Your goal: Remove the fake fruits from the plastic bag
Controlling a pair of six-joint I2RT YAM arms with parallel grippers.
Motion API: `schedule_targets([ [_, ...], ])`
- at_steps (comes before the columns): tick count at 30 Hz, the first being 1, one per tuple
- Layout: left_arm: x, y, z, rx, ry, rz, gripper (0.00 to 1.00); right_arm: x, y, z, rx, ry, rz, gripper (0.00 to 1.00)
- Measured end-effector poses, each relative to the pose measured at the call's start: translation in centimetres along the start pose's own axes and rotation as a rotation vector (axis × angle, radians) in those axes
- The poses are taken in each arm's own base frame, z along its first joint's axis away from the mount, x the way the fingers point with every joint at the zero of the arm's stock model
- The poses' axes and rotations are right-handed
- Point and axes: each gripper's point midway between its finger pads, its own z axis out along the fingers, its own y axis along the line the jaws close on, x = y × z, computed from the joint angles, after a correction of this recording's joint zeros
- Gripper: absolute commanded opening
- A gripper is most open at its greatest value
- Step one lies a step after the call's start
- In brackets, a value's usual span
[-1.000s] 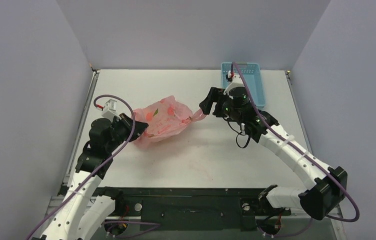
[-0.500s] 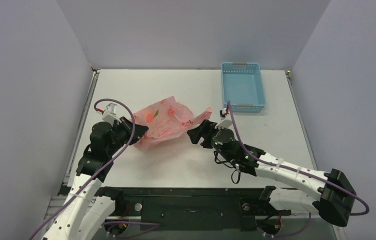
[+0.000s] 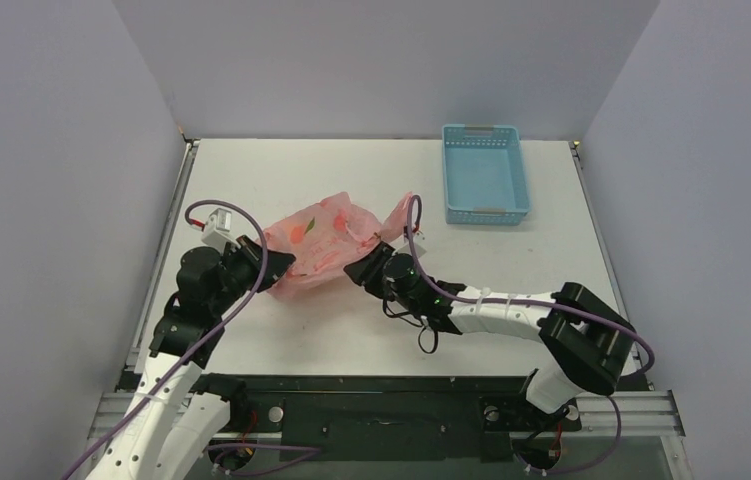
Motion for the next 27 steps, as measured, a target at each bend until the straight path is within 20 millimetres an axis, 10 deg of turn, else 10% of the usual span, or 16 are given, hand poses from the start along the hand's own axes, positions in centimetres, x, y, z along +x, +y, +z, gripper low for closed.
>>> schedule_targets([
  [20, 0.8, 0.1, -1.2, 0.002, 0.02, 0.002, 0.08, 0.1, 0.4, 2.7, -0.031, 0.027, 0.077, 0.37],
  [27, 1.3, 0.4, -1.5, -0.005, 0.043, 0.026, 0.4, 0.7, 1.1, 3.7, -0.058, 0.049, 0.071, 0.0],
])
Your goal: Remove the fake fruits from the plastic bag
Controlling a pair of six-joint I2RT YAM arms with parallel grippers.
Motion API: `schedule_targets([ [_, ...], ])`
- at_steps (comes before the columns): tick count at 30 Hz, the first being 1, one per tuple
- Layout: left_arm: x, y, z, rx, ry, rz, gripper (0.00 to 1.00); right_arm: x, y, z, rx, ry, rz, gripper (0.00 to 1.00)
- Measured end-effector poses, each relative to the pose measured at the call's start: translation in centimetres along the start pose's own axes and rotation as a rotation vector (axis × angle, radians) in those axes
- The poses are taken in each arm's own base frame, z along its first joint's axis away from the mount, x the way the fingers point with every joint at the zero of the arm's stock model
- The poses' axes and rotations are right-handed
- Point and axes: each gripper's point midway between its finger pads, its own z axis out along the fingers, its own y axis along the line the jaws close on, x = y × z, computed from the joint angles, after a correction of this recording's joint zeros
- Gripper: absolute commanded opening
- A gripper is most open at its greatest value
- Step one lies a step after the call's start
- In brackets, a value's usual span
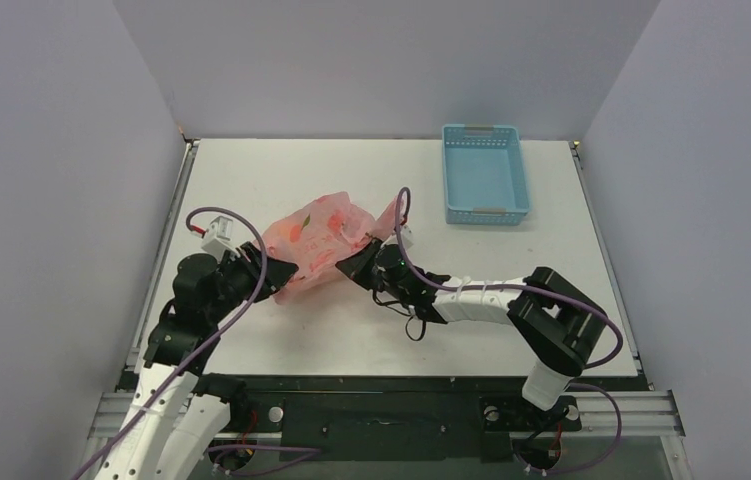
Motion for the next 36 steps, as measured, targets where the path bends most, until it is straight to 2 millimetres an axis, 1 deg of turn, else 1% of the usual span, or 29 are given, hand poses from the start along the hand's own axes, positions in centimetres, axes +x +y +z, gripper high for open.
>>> schedule_targets([
  [2, 0.0, 0.0, -0.5, -0.009, 0.007, 0.017, 0.6, 0.3, -0.2, 0.3, -0.002, 0.015, -0.011, 0.0],
  [4, -0.6, -0.8, -1.4, 0.0, -0.01, 0.04, 0.69, 0.5, -0.3, 0.3, -0.006, 0.031, -0.027, 0.0],
  [7, -2.6, -3.2, -3.2, 0.044, -0.069, 0.076, 0.73, 0.7, 0.0, 0.2, -0.031, 0.056, -0.059, 0.0],
  [9, -4.4, -5.4, -4.6, 0.088, -0.117, 0.109, 0.74, 1.1, 0.0, 0.1, -0.043, 0.071, -0.08, 0.0],
  [11, -6.0, -7.5, -5.7, 0.129, -0.154, 0.139, 0.74, 1.5, -0.5, -0.1, -0.044, 0.091, -0.102, 0.0],
  [13, -7.1, -9.0, -6.1, 0.16, -0.169, 0.165, 0.74, 1.9, -1.1, -0.3, -0.038, 0.11, -0.12, 0.0],
  [14, -7.6, -9.8, -6.0, 0.174, -0.17, 0.179, 0.74, 2.1, -1.4, -0.4, -0.034, 0.116, -0.13, 0.0],
  [16, -8.2, -10.6, -5.0, 0.187, -0.15, 0.203, 0.75, 2.3, -1.9, -0.6, -0.027, 0.129, -0.149, 0.0],
  [17, -8.3, -10.9, -4.0, 0.185, -0.125, 0.219, 0.75, 2.4, -2.0, -0.8, -0.025, 0.138, -0.161, 0.0],
  [18, -8.2, -11.1, -3.2, 0.183, -0.1, 0.237, 0.79, 2.4, -1.9, -0.9, -0.027, 0.14, -0.169, 0.0],
  [20, -7.6, -11.4, -0.6, 0.146, -0.024, 0.308, 0.82, 2.1, -1.4, -1.2, -0.043, 0.139, -0.181, 0.0],
  [21, -7.3, -11.7, 0.2, 0.138, 0.0, 0.343, 0.84, 2.0, -1.0, -1.4, -0.055, 0.138, -0.188, 0.0],
  [22, -6.8, -11.8, 1.5, 0.118, 0.03, 0.385, 0.85, 1.8, -0.7, -1.7, -0.065, 0.137, -0.193, 0.0],
  [24, -5.6, -11.5, 4.0, 0.066, 0.105, 0.477, 0.85, 1.7, -0.3, -2.1, -0.08, 0.136, -0.201, 0.0],
  [26, -4.7, -10.6, 6.3, 0.02, 0.17, 0.545, 0.84, 1.5, 0.0, -2.3, -0.091, 0.137, -0.209, 0.0],
  [28, -3.7, -8.8, 8.6, -0.04, 0.243, 0.601, 0.84, 1.3, 0.0, -2.4, -0.094, 0.136, -0.21, 0.0],
  [30, -2.3, -6.9, 10.2, -0.085, 0.315, 0.633, 0.84, 1.1, -0.2, -2.4, -0.092, 0.137, -0.21, 0.0],
  [32, -0.8, -4.8, 11.2, -0.122, 0.388, 0.66, 0.85, 1.0, -0.4, -2.4, -0.088, 0.138, -0.208, 0.0],
  [33, 0.1, -3.9, 11.4, -0.134, 0.416, 0.67, 0.85, 1.0, -0.6, -2.4, -0.085, 0.141, -0.207, 0.0],
  [36, 2.3, -1.5, 11.1, -0.167, 0.486, 0.694, 0.85, 1.0, -1.0, -2.4, -0.079, 0.146, -0.205, 0.0],
])
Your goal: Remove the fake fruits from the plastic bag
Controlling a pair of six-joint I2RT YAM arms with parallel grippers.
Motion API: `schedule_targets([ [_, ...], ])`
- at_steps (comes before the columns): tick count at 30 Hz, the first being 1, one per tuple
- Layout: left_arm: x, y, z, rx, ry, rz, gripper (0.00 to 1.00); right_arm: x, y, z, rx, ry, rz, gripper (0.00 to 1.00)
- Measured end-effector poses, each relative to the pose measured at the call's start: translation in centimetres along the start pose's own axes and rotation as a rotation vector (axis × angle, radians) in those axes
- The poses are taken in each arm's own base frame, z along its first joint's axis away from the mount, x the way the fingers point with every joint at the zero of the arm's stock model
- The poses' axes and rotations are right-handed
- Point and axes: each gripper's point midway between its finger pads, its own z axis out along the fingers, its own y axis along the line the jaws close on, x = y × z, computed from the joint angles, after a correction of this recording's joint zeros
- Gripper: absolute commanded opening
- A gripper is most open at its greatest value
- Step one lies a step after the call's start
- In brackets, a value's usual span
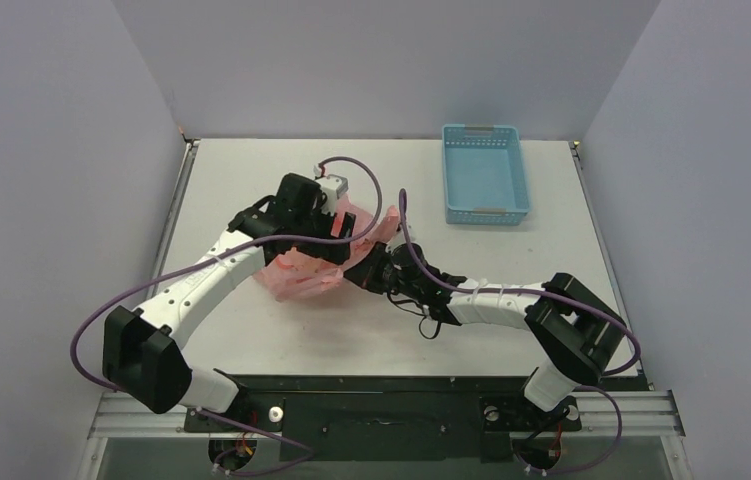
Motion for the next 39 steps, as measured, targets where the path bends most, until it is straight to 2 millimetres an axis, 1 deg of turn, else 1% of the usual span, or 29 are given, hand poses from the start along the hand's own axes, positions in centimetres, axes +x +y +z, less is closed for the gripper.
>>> schedule_targets([
  [2, 1.8, 0.3, 0.7, -0.014, 0.042, 0.012, 0.84, -0.1, 0.0, 0.0, -0.002, 0.001, 0.002, 0.0],
  [6, 4.5, 0.9, 1.7, -0.048, 0.101, 0.037, 0.82, -0.3, -0.1, 0.0, -0.005, 0.004, 0.005, 0.0],
  [9, 5.3, 1.1, 2.0, -0.085, 0.11, 0.062, 0.82, -0.4, -0.2, -0.1, -0.006, 0.006, 0.008, 0.0],
  [11, 5.4, 1.2, 2.2, -0.118, 0.101, 0.082, 0.76, -0.4, -0.1, -0.1, -0.009, 0.007, 0.008, 0.0],
  [12, 5.4, 1.3, 2.3, -0.141, 0.095, 0.09, 0.71, -0.4, -0.1, -0.1, -0.008, 0.008, 0.008, 0.0],
  [13, 5.3, 1.5, 2.3, -0.159, 0.088, 0.095, 0.69, -0.4, -0.1, -0.1, -0.008, 0.008, 0.009, 0.0],
  [14, 5.2, 1.7, 2.4, -0.183, 0.08, 0.099, 0.6, -0.4, -0.1, -0.1, -0.01, 0.009, 0.011, 0.0],
  [16, 4.8, 2.3, 2.4, -0.236, 0.058, 0.093, 0.48, -0.3, 0.1, -0.1, -0.018, 0.01, 0.011, 0.0],
  [19, 4.0, 3.5, 2.7, -0.313, 0.026, 0.08, 0.41, -0.3, 0.2, -0.1, -0.026, 0.017, 0.011, 0.0],
  [20, 3.9, 3.9, 2.9, -0.334, 0.02, 0.08, 0.35, -0.2, 0.3, -0.1, -0.029, 0.018, 0.01, 0.0],
  [21, 3.8, 4.1, 3.0, -0.348, 0.019, 0.079, 0.25, -0.2, 0.3, -0.1, -0.03, 0.02, 0.01, 0.0],
  [22, 3.6, 4.3, 3.1, -0.361, 0.016, 0.077, 0.2, -0.2, 0.4, -0.1, -0.032, 0.023, 0.01, 0.0],
  [23, 3.4, 4.5, 3.2, -0.375, 0.011, 0.077, 0.12, -0.1, 0.3, -0.1, -0.032, 0.024, 0.01, 0.0],
  [24, 3.1, 4.6, 3.2, -0.383, 0.005, 0.071, 0.08, -0.1, 0.3, -0.1, -0.032, 0.024, 0.009, 0.0],
  [25, 2.8, 4.7, 3.2, -0.397, -0.003, 0.07, 0.0, -0.1, 0.2, -0.2, -0.03, 0.025, 0.008, 0.0],
  [27, 1.7, 5.1, 3.0, -0.427, -0.028, 0.067, 0.0, 0.2, -0.2, -0.2, -0.02, 0.031, 0.001, 0.0],
  [28, 0.9, 5.5, 2.7, -0.45, -0.045, 0.066, 0.0, 0.3, -0.8, -0.3, 0.002, 0.035, -0.013, 0.0],
  [29, 0.0, 6.0, 2.2, -0.479, -0.068, 0.06, 0.0, 0.5, -1.3, -0.4, 0.029, 0.038, -0.026, 0.0],
  [31, -1.9, 7.5, 0.9, -0.546, -0.118, 0.031, 0.0, 0.4, -3.2, -1.2, 0.124, 0.032, -0.077, 0.0],
  [32, -3.1, 8.5, 0.2, -0.582, -0.147, 0.006, 0.0, 0.0, -3.9, -1.8, 0.17, 0.021, -0.107, 0.0],
  [34, -4.7, 10.8, -1.4, -0.632, -0.194, -0.057, 0.0, -1.0, -4.7, -3.1, 0.231, -0.012, -0.159, 0.0],
  [36, -5.5, 13.9, -3.1, -0.667, -0.23, -0.148, 0.0, -2.5, -4.7, -4.6, 0.269, -0.065, -0.203, 0.0],
  [38, -5.6, 17.0, -5.1, -0.69, -0.262, -0.245, 0.0, -4.1, -4.6, -5.7, 0.291, -0.128, -0.227, 0.0],
  [39, -5.6, 18.2, -6.1, -0.696, -0.28, -0.288, 0.0, -4.6, -4.8, -6.1, 0.302, -0.148, -0.232, 0.0],
])
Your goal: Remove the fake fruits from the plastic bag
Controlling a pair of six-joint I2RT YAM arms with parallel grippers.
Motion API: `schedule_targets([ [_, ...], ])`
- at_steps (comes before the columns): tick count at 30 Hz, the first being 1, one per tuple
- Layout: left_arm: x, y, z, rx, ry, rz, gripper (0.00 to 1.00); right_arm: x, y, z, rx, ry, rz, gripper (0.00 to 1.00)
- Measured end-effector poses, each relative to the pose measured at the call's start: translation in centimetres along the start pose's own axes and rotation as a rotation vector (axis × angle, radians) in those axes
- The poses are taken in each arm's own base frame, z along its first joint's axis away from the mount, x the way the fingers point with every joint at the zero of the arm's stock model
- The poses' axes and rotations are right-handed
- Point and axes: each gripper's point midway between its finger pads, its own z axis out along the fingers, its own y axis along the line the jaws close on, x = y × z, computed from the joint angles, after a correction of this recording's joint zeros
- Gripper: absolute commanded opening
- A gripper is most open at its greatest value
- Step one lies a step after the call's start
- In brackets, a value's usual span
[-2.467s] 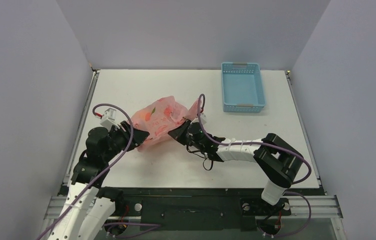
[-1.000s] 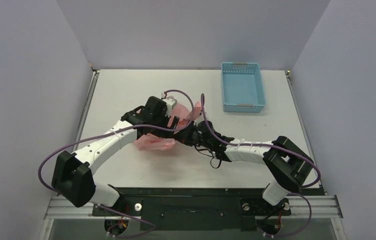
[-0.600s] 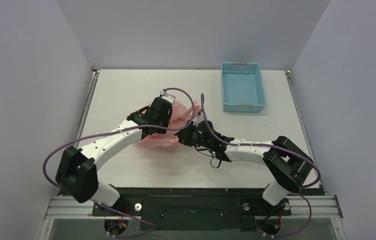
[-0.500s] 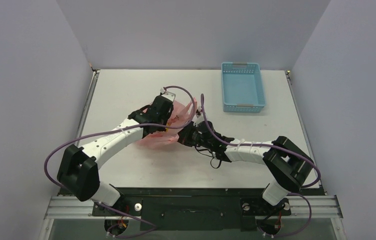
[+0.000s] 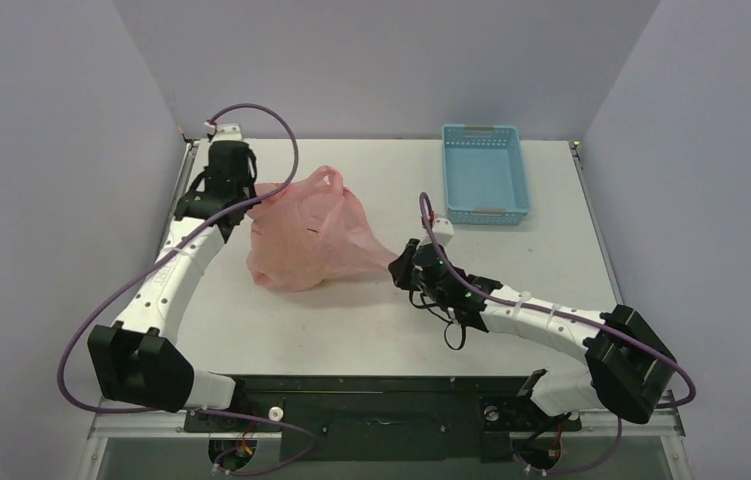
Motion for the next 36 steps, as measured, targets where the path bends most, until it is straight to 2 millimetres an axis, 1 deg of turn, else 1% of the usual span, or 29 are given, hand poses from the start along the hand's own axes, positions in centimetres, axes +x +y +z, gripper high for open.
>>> schedule_targets([
  [2, -0.7, 1.6, -0.1, 0.001, -0.007, -0.062, 0.0, -0.1, -1.7, -0.1, 0.053, -0.027, -0.003, 0.0],
  [3, -0.9, 1.8, -0.4, 0.015, -0.01, -0.083, 0.0, 0.2, -2.6, 0.0, 0.08, -0.029, -0.006, 0.0],
  [6, -0.9, 0.9, -0.9, 0.079, -0.001, -0.108, 0.0, 2.5, -6.3, 0.1, 0.169, 0.005, -0.019, 0.0],
  [8, -0.4, 0.1, -0.9, 0.125, 0.021, -0.116, 0.0, 3.7, -7.9, 0.3, 0.208, 0.034, -0.029, 0.0],
  [11, 0.7, -0.1, -0.8, 0.165, 0.064, -0.129, 0.0, 4.4, -8.6, 0.4, 0.224, 0.049, -0.039, 0.0],
  [13, 0.8, -0.1, -0.7, 0.192, 0.077, -0.142, 0.0, 4.2, -8.3, 0.4, 0.213, 0.045, -0.045, 0.0],
  [15, 0.7, -0.5, -0.8, 0.236, 0.084, -0.152, 0.01, 4.2, -8.2, 0.4, 0.203, 0.05, -0.057, 0.0],
  [16, 0.7, -0.9, -0.9, 0.264, 0.089, -0.154, 0.09, 4.3, -8.1, 0.4, 0.195, 0.058, -0.066, 0.0],
  [17, 0.8, -1.3, -1.0, 0.29, 0.096, -0.156, 0.14, 4.4, -8.0, 0.4, 0.188, 0.064, -0.072, 0.0],
  [18, 0.8, -1.7, -1.2, 0.32, 0.103, -0.159, 0.24, 4.5, -7.8, 0.4, 0.18, 0.073, -0.08, 0.0],
  [19, 0.9, -2.1, -1.4, 0.346, 0.109, -0.156, 0.29, 4.5, -7.5, 0.4, 0.17, 0.081, -0.087, 0.0],
  [20, 1.0, -2.5, -1.6, 0.371, 0.114, -0.156, 0.43, 4.4, -7.1, 0.4, 0.158, 0.084, -0.091, 0.0],
  [21, 1.0, -2.9, -1.8, 0.394, 0.119, -0.155, 0.5, 4.1, -6.7, 0.4, 0.146, 0.085, -0.096, 0.0],
  [22, 1.0, -3.1, -2.1, 0.41, 0.118, -0.151, 0.62, 3.9, -6.1, 0.4, 0.13, 0.085, -0.1, 0.03],
  [23, 0.9, -3.3, -2.5, 0.426, 0.118, -0.156, 0.67, 3.7, -5.6, 0.4, 0.116, 0.083, -0.103, 0.06],
  [24, 0.7, -3.3, -3.0, 0.438, 0.11, -0.152, 0.74, 3.3, -5.1, 0.4, 0.101, 0.08, -0.104, 0.15],
  [25, 0.5, -3.2, -3.6, 0.447, 0.1, -0.155, 0.76, 3.1, -4.8, 0.3, 0.092, 0.077, -0.106, 0.19],
  [26, 0.1, -3.1, -4.5, 0.459, 0.082, -0.157, 0.79, 2.8, -4.4, 0.1, 0.081, 0.075, -0.108, 0.27],
  [27, -0.2, -3.0, -5.4, 0.469, 0.064, -0.16, 0.81, 2.4, -4.1, 0.0, 0.073, 0.07, -0.112, 0.31],
  [28, -0.9, -2.7, -7.3, 0.494, 0.024, -0.167, 0.82, 2.0, -3.7, -0.3, 0.06, 0.065, -0.116, 0.38],
  [29, -1.2, -2.6, -8.2, 0.507, 0.005, -0.169, 0.83, 1.7, -3.4, -0.4, 0.053, 0.06, -0.117, 0.41],
  [30, -1.7, -2.6, -9.8, 0.54, -0.028, -0.179, 0.83, 1.3, -3.0, -0.6, 0.039, 0.056, -0.118, 0.45],
  [32, -2.0, -3.2, -13.1, 0.631, -0.078, -0.194, 0.83, 0.5, -2.4, -1.0, 0.013, 0.048, -0.125, 0.48],
  [33, -1.9, -3.7, -14.3, 0.669, -0.089, -0.194, 0.83, 0.2, -2.2, -1.1, 0.004, 0.045, -0.13, 0.49],
  [34, -1.4, -4.7, -15.7, 0.711, -0.095, -0.183, 0.83, -0.3, -2.0, -1.3, -0.005, 0.043, -0.137, 0.52],
  [36, 0.1, -7.9, -18.9, 0.823, -0.081, -0.125, 0.82, -1.2, -1.5, -1.5, -0.015, 0.039, -0.148, 0.56],
])
